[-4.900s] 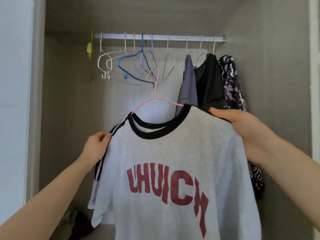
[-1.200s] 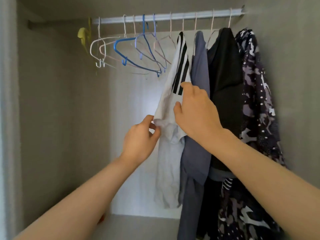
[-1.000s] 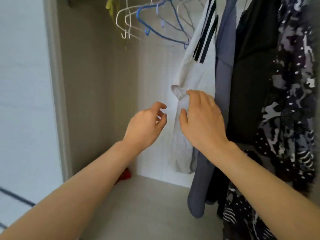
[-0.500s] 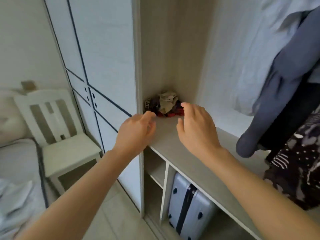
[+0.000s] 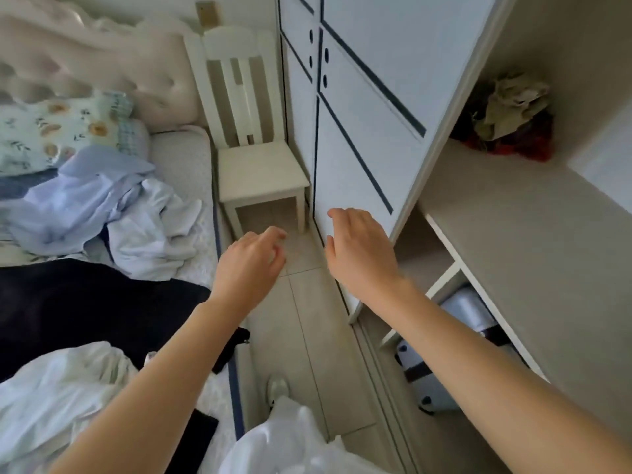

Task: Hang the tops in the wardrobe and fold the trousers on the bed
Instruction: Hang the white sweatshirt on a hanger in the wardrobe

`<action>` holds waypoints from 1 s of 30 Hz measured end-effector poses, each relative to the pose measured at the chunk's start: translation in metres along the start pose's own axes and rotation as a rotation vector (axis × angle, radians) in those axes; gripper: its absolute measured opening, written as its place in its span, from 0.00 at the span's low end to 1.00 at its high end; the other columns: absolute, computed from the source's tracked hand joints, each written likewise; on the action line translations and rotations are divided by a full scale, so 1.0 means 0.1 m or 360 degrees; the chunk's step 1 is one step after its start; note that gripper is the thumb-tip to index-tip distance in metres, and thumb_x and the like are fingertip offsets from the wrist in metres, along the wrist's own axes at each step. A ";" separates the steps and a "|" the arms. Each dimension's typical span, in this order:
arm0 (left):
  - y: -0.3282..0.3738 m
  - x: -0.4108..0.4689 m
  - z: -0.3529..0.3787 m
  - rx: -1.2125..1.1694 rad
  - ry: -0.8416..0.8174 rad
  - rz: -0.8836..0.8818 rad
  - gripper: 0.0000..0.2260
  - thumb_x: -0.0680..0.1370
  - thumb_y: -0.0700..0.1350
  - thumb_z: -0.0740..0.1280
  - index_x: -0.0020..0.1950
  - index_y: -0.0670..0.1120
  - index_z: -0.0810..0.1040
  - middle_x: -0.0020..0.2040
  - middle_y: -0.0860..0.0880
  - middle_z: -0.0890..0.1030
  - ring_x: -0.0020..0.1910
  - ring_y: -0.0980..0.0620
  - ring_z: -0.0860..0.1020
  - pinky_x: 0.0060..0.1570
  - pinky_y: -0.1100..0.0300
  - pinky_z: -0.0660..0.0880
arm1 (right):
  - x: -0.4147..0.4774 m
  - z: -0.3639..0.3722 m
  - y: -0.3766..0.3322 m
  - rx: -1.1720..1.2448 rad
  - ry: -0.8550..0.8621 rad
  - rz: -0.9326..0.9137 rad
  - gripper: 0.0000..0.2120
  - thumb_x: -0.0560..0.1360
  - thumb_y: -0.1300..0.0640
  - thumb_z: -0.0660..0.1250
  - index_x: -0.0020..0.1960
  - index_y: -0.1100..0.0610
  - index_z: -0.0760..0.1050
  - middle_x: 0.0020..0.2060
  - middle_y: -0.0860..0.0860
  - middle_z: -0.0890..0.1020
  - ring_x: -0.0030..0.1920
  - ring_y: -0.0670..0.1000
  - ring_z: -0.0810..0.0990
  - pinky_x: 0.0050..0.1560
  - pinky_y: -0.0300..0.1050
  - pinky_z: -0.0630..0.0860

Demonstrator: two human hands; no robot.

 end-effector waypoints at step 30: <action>-5.00 1.75 0.88 0.0125 -0.0331 -0.1633 0.13 0.81 0.47 0.59 0.64 0.46 0.73 0.53 0.48 0.82 0.48 0.44 0.79 0.43 0.49 0.78 | 3.78 4.67 -1.37 -0.0071 -0.1278 -0.0868 0.07 0.78 0.64 0.58 0.55 0.60 0.69 0.52 0.56 0.77 0.53 0.58 0.73 0.45 0.46 0.63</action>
Point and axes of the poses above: each hand's wrist, its own x-axis towards the middle knuckle, its own z-axis out of the palm, y = z × x, the point moved 10 cm from there along x, towards the middle knuckle
